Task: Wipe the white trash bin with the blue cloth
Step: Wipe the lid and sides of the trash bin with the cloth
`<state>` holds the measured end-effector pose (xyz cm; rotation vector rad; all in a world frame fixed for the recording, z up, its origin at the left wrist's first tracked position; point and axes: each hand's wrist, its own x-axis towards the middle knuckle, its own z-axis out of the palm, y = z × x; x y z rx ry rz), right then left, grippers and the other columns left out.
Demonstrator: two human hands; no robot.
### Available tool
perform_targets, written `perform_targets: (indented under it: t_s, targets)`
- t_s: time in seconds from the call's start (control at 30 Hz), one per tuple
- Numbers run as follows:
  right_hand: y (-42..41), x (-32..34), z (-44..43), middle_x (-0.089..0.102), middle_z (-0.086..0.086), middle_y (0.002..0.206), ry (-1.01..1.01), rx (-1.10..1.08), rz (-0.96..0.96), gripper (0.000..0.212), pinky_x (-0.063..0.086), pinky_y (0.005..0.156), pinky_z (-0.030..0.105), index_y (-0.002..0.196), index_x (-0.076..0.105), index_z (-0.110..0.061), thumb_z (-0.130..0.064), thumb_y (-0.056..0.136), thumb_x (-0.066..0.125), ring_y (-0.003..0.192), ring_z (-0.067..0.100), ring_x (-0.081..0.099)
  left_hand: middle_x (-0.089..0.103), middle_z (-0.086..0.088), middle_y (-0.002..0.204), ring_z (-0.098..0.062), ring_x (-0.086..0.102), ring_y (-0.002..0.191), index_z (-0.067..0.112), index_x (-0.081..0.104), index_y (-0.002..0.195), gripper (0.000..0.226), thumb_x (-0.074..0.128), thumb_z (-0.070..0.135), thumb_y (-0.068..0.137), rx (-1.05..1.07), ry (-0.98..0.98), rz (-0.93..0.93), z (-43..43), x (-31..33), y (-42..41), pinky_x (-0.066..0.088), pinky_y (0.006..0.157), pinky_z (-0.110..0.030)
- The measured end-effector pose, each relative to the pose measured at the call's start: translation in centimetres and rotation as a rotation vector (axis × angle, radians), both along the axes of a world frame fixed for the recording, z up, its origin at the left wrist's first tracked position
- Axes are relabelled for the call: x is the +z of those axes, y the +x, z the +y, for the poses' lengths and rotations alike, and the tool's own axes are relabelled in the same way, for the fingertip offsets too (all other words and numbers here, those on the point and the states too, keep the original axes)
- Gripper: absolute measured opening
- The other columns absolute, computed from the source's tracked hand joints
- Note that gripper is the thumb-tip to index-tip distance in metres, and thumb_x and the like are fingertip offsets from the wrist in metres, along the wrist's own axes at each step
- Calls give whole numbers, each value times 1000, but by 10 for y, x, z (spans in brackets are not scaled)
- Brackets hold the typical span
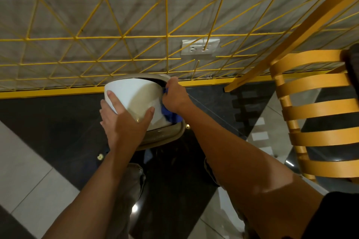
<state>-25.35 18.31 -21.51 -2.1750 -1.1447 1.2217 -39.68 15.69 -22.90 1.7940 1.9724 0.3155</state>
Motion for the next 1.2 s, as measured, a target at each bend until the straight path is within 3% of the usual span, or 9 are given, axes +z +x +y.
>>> perform_targets:
  t_s: [0.23, 0.37, 0.47, 0.63, 0.77, 0.87, 1.0, 1.07, 1.2]
  targets:
    - [10, 8, -7, 50, 21, 121, -137, 105, 54, 47, 41, 79, 32, 131, 29, 0, -5, 89, 51, 106, 30, 52, 12, -24, 151, -41, 16, 137, 10, -1, 147, 110, 63, 59, 72, 32, -28, 1, 0, 5, 5, 18, 108, -60]
    - [27, 8, -16, 45, 7, 77, -39, -26, 147, 10, 39, 64, 33, 81, 49, -10, -1, 84, 55, 73, 19, 47, 8, -26, 152, -45, 10, 138, 9, -1, 147, 111, 62, 61, 72, 32, -46, 7, 0, 5, 5, 15, 108, -61]
    - [35, 13, -24, 52, 7, 84, 19, -310, 387, 26, 47, 62, 30, 77, 41, -21, -4, 85, 59, 73, 18, 53, 1, -28, 152, -46, 3, 139, 7, -3, 147, 113, 61, 63, 71, 20, -61, 20, 0, 9, 4, 12, 109, -61]
    - [44, 45, -39, 61, 9, 79, 183, -618, 874, 21, 52, 63, 32, 86, 44, -17, 1, 90, 52, 68, 19, 60, 3, -36, 149, -52, 2, 137, -1, 8, 145, 111, 39, 76, 72, -42, 46, 102, -6, 19, 6, 4, 107, -65]
    - [34, 67, -50, 68, 6, 69, 263, -689, 1111, 11, 55, 67, 26, 89, 47, -9, 1, 93, 44, 70, 18, 68, 4, -15, 156, -25, 1, 144, 13, 11, 148, 95, 36, 69, 75, -109, 10, -359, -18, 56, 30, 6, 117, -42]
    - [22, 74, -62, 65, 14, 81, 146, -631, 1315, 25, 54, 76, 31, 86, 60, -6, -23, 94, 43, 80, 27, 67, 34, 11, 145, -1, 32, 133, 37, 26, 138, 76, 52, 64, 73, -117, -124, -844, -39, 83, 53, 29, 109, -21]
    - [13, 73, -79, 62, 15, 92, 121, -722, 1444, 37, 48, 85, 38, 90, 54, -7, -39, 95, 37, 87, 26, 61, 49, 17, 119, 1, 48, 111, 31, 43, 127, 49, 61, 30, 82, 108, -198, -974, -47, 89, 56, 40, 88, -8]
    - [7, 71, -83, 63, 14, 94, 176, -700, 1367, 33, 52, 81, 34, 97, 54, -6, -32, 98, 35, 85, 23, 64, 53, 15, 111, -3, 50, 106, 30, 50, 119, 35, 59, 24, 86, 128, -175, -896, -44, 89, 46, 41, 87, -9]
    - [-6, 59, -79, 60, -1, 88, 361, -480, 729, 18, 53, 58, 17, 100, 53, -14, -5, 98, 37, 75, 9, 63, 57, 14, 103, -1, 52, 98, 29, 58, 109, 22, 59, 24, 88, 28, -12, -699, -40, 85, 31, 35, 81, 5]
